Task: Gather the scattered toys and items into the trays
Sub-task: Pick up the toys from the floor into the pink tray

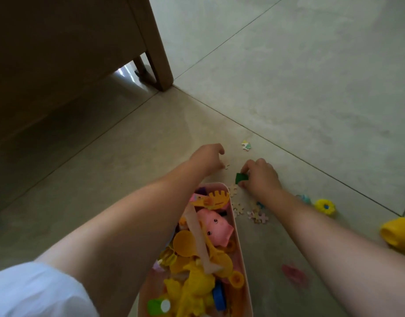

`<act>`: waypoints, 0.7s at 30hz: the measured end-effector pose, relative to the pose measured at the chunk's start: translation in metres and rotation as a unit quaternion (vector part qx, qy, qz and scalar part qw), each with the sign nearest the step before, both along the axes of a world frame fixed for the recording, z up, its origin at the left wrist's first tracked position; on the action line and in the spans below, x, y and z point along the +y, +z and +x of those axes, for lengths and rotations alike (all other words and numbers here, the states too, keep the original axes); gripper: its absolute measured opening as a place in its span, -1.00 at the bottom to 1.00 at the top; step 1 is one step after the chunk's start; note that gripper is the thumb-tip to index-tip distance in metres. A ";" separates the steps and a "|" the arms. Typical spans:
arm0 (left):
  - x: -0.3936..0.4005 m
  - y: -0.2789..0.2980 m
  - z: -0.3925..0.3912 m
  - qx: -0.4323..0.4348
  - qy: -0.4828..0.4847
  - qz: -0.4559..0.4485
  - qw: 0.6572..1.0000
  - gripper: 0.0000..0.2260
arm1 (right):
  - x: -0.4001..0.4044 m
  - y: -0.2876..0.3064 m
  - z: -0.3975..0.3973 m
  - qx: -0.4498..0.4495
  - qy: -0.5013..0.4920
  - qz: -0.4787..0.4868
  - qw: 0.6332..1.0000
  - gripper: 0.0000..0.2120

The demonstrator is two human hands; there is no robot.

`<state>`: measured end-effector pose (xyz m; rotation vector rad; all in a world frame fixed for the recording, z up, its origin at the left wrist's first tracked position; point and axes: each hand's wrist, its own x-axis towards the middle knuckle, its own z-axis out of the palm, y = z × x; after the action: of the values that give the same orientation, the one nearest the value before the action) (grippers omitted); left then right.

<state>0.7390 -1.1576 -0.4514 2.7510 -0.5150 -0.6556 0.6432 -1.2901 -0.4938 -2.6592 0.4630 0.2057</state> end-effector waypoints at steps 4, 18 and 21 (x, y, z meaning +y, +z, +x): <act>-0.012 -0.016 0.002 -0.038 -0.003 0.028 0.999 -0.58 | 0.001 0.002 -0.003 -0.018 -0.045 0.033 0.998 -0.89; 0.008 0.014 -0.010 0.022 -0.022 -0.087 0.996 -0.92 | 0.010 0.034 -0.024 -0.075 -0.045 0.200 0.976 -0.89; 0.030 0.041 -0.010 0.085 0.003 -0.120 0.989 -0.88 | 0.020 0.052 -0.024 -0.082 -0.006 0.251 0.965 -0.90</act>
<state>0.7287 -1.1274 -0.4107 2.4455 -0.5095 -0.7645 0.6190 -1.2702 -0.4420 -2.1543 0.3215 0.0830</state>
